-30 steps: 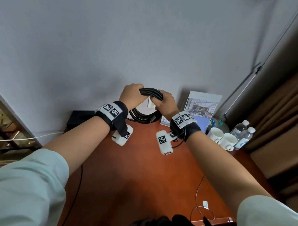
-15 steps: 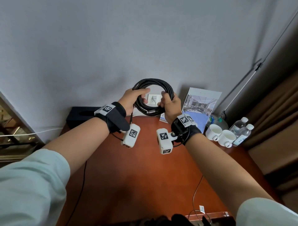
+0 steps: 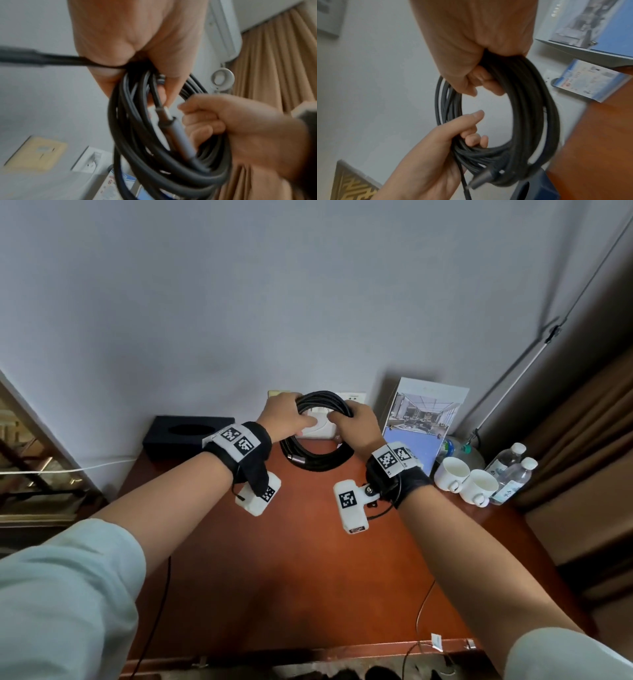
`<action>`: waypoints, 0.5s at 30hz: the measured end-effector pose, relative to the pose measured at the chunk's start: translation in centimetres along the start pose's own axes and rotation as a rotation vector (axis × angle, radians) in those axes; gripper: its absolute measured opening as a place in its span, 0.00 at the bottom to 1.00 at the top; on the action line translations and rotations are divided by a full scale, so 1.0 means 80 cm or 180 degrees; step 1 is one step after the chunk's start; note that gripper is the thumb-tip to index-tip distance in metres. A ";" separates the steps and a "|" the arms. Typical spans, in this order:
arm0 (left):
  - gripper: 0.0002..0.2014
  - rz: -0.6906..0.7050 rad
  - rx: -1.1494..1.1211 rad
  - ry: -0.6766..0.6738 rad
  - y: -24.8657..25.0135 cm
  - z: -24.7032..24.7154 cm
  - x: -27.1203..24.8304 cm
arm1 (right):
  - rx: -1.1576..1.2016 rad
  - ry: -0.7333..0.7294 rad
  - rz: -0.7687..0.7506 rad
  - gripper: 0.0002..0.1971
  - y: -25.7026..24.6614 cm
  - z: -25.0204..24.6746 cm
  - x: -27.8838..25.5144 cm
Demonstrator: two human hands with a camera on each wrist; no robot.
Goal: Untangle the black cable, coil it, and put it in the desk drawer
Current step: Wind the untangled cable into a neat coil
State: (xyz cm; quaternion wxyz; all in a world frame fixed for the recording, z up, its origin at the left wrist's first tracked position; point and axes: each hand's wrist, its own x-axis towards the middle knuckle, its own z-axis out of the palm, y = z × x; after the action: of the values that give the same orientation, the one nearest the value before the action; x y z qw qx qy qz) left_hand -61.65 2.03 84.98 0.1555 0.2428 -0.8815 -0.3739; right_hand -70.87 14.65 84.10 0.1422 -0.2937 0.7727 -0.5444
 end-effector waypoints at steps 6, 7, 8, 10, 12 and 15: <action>0.10 -0.0848 -0.2138 -0.0709 -0.005 0.006 -0.025 | 0.1318 0.0276 0.0573 0.11 0.028 -0.001 -0.011; 0.09 -0.0877 -0.2228 -0.0666 -0.005 0.009 -0.028 | 0.1471 0.0277 0.0632 0.11 0.029 0.000 -0.013; 0.08 -0.0919 -0.2336 -0.0580 -0.004 0.014 -0.030 | 0.1573 0.0273 0.0677 0.11 0.030 0.001 -0.016; 0.05 -0.1102 -0.2693 -0.0374 -0.002 0.022 -0.035 | 0.1675 0.0298 0.0745 0.11 0.034 0.005 -0.018; 0.06 -0.1258 -0.3021 -0.0175 -0.003 0.028 -0.039 | 0.1690 0.0341 0.0796 0.11 0.037 0.010 -0.020; 0.06 -0.1229 -0.2940 0.0165 -0.009 0.036 -0.045 | 0.1691 0.0267 0.0759 0.10 0.035 0.012 -0.023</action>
State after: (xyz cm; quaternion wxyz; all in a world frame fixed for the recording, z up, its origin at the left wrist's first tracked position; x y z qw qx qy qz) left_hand -59.71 5.24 82.17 0.1966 0.3165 -0.5587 -0.7410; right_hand -69.75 15.67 80.94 0.2450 -0.1306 0.6375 -0.7187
